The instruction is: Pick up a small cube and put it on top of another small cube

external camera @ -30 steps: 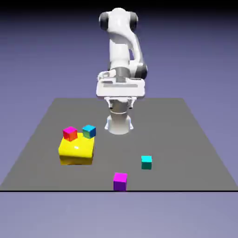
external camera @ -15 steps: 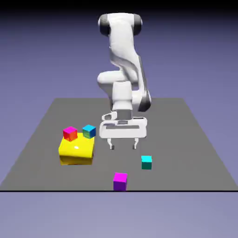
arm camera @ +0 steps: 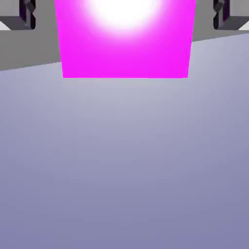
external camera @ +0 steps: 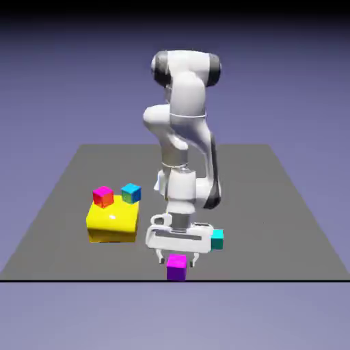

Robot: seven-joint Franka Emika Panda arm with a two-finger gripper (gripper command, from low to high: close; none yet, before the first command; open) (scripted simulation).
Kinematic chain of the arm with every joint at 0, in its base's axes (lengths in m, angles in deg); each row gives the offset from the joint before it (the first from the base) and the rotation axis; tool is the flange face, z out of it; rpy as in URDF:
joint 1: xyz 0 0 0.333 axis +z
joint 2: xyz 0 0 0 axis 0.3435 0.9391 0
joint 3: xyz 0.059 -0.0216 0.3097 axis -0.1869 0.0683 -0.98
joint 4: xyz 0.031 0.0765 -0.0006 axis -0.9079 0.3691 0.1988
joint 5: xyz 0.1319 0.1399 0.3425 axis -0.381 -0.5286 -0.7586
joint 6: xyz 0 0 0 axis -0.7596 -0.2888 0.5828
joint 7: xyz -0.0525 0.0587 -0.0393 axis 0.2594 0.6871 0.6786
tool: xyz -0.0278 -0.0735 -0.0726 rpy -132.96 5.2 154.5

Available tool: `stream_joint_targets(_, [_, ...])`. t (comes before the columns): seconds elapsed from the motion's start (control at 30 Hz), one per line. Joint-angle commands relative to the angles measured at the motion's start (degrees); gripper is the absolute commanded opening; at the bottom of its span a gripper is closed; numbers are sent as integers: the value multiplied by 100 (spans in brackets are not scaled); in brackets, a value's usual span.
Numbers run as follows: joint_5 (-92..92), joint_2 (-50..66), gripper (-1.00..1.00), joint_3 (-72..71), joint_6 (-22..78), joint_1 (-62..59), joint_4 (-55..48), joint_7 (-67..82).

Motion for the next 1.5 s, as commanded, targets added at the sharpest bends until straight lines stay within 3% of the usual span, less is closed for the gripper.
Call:
stream_joint_targets(0.0, [0, 0, -100, 0, 0, 0, 0, 0])
stream_joint_targets(0.23, [-312, -1393, -100, 438, 645, 601, 775, 150])
stream_joint_targets(1.47, [1839, -4862, -100, -7245, 3126, -4706, 1872, -7047])
